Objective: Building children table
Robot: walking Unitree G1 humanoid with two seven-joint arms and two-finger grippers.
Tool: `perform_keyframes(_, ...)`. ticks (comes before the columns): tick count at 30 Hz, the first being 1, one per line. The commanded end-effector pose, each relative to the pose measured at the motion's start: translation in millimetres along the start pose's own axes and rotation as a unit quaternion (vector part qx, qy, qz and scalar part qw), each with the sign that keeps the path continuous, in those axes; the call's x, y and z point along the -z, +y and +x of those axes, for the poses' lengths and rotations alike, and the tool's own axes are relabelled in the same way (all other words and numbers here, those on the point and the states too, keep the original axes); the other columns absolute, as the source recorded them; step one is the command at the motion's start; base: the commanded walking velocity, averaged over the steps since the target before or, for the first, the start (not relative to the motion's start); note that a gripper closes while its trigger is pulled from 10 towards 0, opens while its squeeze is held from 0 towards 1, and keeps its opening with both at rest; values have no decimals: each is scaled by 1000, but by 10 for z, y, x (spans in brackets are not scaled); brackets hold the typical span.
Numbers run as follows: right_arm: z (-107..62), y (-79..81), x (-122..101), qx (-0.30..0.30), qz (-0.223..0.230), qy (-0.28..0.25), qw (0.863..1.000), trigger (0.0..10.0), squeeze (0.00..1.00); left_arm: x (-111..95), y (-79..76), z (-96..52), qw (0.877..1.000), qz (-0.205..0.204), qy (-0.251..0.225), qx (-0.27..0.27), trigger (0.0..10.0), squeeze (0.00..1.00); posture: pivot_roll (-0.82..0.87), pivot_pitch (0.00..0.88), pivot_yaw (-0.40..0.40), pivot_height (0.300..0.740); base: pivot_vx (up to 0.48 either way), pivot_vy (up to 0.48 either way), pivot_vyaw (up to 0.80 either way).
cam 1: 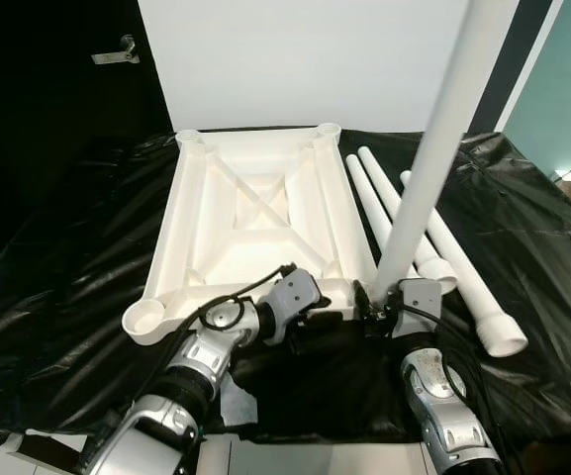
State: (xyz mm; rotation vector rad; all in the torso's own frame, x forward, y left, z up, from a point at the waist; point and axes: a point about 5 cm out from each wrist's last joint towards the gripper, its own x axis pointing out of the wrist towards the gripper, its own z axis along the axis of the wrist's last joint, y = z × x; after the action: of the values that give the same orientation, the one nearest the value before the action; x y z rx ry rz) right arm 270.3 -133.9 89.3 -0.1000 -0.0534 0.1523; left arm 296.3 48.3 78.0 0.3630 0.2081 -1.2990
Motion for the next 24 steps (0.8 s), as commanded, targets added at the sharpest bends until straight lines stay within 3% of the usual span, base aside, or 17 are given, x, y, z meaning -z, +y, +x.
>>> perform_keyframes(1, 46, -14, -104, -83, -21, -14, 996, 10000, 1000, 396, -311, 33, 993, -53, 78, 76, 10000, 0, -36, 0, 3, 740, 0, 0, 0)
perform_keyframes(2, 46, -14, -104, -83, -21, -14, 996, 10000, 1000, 396, -311, 33, 993, -53, 78, 76, 10000, 0, -36, 0, 3, 740, 0, 0, 0)
perform_keyframes(3, 45, -41, -125, -116, -37, -15, 992, 10000, 0, 394, -312, 40, 993, -53, 78, 76, 10000, 0, -38, 0, 2, 740, 0, 0, 0)
perform_keyframes(4, 38, -79, -133, -149, -52, -13, 987, 10000, 0, 387, -314, 53, 993, -53, 77, 76, 10000, 0, -41, 0, 1, 740, 0, 0, 0)
perform_keyframes(9, 31, -104, -133, -167, -60, -11, 984, 10000, 0, 382, -315, 62, 993, -53, 76, 76, 10000, 0, -41, 0, 1, 740, 0, 0, 0)
perform_keyframes(11, 36, -207, -186, -218, -65, -6, 974, 10000, 0, 370, -304, 71, 993, -52, 74, 75, 10000, 0, -40, 0, 0, 740, 0, 0, 0)
perform_keyframes(14, 47, -259, -228, -240, -60, -4, 969, 10000, 0, 369, -296, 68, 993, -52, 75, 74, 10000, 0, -37, 0, -1, 740, 0, 0, 0)
perform_keyframes(15, 68, -326, -279, -266, -58, 4, 962, 3686, 0, 372, -292, 61, 993, -52, 75, 72, 10000, 0, -37, 0, -1, 740, 0, 0, 0)
perform_keyframes(16, 68, -326, -279, -266, -58, 4, 962, 3686, 0, 372, -292, 61, 993, -52, 75, 72, 10000, 0, -37, 0, -1, 740, 0, 0, 0)
perform_keyframes(17, 77, -373, -298, -289, -64, 16, 955, 0, 0, 378, -289, 53, 993, -52, 76, 71, 10000, 0, -36, 0, -2, 740, 0, 0, 0)
perform_keyframes(24, 102, -486, -285, -314, -76, 41, 945, 0, 0, 377, -286, 50, 993, -53, 75, 69, 10000, 0, -29, 0, -4, 740, 0, 0, 0)
